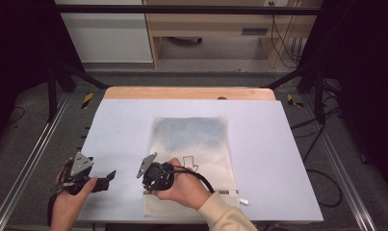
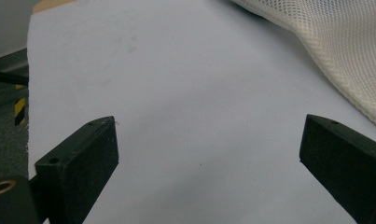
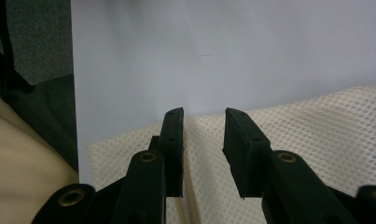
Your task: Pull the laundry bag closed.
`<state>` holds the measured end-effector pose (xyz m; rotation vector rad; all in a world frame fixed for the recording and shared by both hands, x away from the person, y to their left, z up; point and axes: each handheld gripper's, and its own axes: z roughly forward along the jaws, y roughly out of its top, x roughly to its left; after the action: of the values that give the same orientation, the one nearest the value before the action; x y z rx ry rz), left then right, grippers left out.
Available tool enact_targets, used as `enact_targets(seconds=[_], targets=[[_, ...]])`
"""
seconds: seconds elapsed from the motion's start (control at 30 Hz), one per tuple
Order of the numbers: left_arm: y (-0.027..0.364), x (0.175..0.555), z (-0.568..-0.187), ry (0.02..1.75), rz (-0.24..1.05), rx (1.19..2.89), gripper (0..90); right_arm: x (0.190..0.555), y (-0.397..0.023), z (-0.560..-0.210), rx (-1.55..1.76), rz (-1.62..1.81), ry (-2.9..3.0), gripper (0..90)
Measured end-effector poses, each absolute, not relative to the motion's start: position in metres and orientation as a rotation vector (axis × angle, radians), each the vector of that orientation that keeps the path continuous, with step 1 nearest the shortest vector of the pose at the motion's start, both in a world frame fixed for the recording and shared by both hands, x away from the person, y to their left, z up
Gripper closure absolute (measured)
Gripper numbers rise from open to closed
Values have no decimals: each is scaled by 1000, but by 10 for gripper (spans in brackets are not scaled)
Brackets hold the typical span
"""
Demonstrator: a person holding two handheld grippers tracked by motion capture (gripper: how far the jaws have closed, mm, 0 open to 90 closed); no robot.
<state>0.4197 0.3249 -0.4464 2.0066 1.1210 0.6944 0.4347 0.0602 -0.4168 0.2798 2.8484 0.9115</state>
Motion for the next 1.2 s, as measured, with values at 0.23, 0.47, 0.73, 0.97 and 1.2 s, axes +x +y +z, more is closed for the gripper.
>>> enact_targets(seconds=[0.23, 0.47, 0.73, 0.97, 1.2], targets=[[324, 419, -445, 1117, 681, 2009, 53, 434, 66, -429, 280, 905, 2900, 724], [322, 416, -444, 1118, 659, 2003, 53, 434, 71, -440, 288, 874, 2930, 719], [317, 403, -440, 1109, 593, 2009, 55, 434, 73, -445, 291, 855, 2963, 816], [301, 388, -440, 1033, 462, 2059, 133, 437, 66, -437, 317, 944, 2953, 816], [274, 381, -450, 972, 354, 2145, 139, 439, 61, -434, 309, 996, 2944, 816]])
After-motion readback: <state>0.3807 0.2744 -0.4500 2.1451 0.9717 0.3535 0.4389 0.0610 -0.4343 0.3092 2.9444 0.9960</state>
